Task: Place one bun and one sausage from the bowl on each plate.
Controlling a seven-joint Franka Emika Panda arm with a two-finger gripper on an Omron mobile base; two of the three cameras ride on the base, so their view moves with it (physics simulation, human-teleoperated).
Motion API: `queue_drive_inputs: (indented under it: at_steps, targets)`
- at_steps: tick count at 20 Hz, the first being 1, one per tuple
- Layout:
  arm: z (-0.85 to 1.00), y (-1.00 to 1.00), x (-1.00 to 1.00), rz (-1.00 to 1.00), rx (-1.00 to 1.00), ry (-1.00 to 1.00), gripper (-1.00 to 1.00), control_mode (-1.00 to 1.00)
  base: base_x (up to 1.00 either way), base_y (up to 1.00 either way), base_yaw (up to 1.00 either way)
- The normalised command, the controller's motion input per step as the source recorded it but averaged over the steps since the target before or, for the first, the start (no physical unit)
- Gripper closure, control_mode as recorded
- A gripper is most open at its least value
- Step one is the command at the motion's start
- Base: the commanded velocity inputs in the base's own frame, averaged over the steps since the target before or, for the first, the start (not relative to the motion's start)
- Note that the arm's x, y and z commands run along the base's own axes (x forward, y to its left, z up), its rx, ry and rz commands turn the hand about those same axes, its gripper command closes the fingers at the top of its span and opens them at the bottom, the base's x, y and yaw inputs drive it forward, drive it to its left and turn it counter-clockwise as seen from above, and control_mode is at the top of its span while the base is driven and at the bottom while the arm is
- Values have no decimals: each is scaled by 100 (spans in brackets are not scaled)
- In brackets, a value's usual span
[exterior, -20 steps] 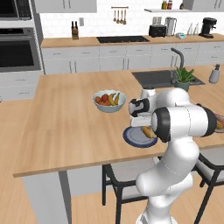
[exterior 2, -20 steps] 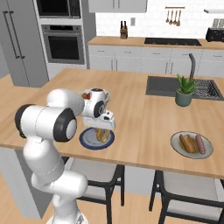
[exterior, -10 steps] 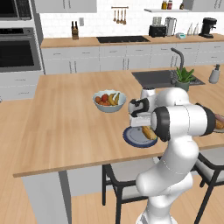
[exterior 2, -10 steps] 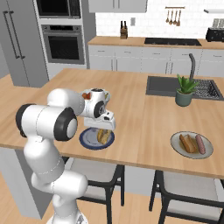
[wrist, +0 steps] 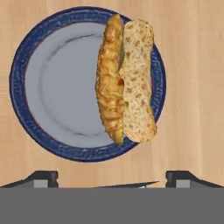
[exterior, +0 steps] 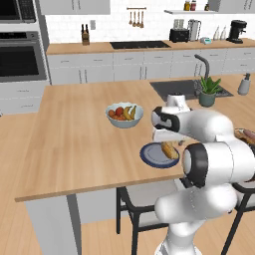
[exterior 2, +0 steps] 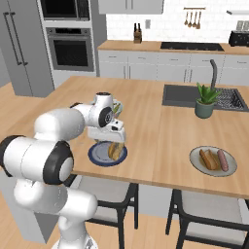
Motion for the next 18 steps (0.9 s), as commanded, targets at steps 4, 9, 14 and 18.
queue_drive_inputs:
  at_steps: [4,9,14,18]
  targets:
    - [62,4,-98,0,0,0,-100,-100,0,0,0]
    - [75,34,-61,0,0,-6,-100,-100,0,0,0]
    - [68,21,-41,0,0,-12,-100,-100,0,0,0]
    - [54,2,-38,0,0,-6,-100,-100,0,0,0]
